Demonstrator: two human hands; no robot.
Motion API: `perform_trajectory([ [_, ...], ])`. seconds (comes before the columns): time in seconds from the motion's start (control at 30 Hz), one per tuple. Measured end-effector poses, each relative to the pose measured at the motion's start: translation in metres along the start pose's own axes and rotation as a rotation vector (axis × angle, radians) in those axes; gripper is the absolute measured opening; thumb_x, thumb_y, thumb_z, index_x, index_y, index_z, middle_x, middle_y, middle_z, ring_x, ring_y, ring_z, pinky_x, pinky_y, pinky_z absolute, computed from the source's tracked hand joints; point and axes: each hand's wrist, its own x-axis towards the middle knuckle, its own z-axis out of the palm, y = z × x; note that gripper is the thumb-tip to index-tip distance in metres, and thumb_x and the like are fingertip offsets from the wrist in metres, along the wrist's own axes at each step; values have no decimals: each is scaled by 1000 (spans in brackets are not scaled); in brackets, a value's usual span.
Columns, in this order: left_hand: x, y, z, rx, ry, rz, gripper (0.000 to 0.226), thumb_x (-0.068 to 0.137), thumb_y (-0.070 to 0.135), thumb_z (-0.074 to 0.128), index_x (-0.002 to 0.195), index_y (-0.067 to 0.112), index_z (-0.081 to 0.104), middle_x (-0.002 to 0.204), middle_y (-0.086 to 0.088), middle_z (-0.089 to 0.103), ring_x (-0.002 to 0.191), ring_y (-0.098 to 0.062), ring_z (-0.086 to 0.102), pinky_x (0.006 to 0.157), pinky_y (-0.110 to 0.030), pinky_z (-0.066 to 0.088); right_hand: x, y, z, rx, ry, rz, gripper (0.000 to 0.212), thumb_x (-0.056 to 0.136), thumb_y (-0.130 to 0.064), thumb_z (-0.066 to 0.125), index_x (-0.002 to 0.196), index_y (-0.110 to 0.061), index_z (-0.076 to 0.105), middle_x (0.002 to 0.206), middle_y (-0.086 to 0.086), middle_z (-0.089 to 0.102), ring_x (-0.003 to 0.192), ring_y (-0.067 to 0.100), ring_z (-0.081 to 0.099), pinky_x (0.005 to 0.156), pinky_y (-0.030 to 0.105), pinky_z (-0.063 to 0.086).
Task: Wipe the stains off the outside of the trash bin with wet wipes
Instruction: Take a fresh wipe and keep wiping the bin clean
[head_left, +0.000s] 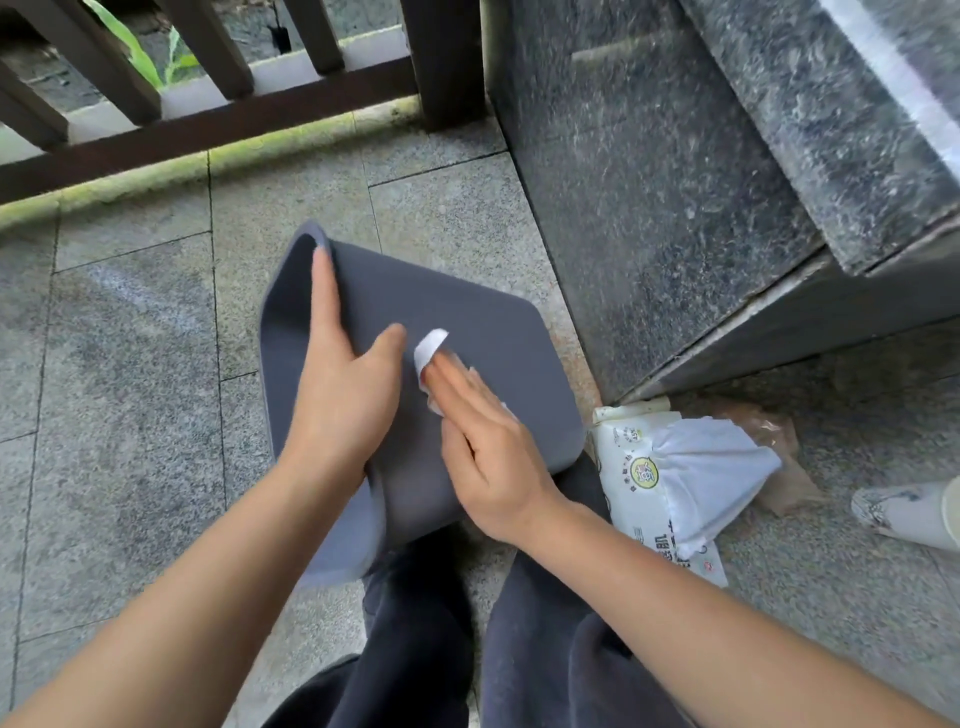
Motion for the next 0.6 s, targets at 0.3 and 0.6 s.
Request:
perform_trajectory([
  [0.3, 137, 25, -18, 173, -54, -110, 66, 95, 30, 59, 153, 46, 30, 151, 6, 44, 127, -18, 49, 103, -25, 41, -22, 68, -20, -52, 95, 409, 68, 94, 9, 32, 154, -24, 34, 161, -16, 30, 146, 1, 28, 119, 18, 20],
  [0.6, 97, 49, -12, 176, -108, 165, 49, 104, 34, 48, 150, 48, 37, 93, 29, 51, 78, 20, 52, 75, -3, 39, -12, 60, -47, 112, 289, 680, 42, 95, 2, 28, 86, -32, 51, 76, 2, 43, 71, 17, 38, 64, 28, 33],
])
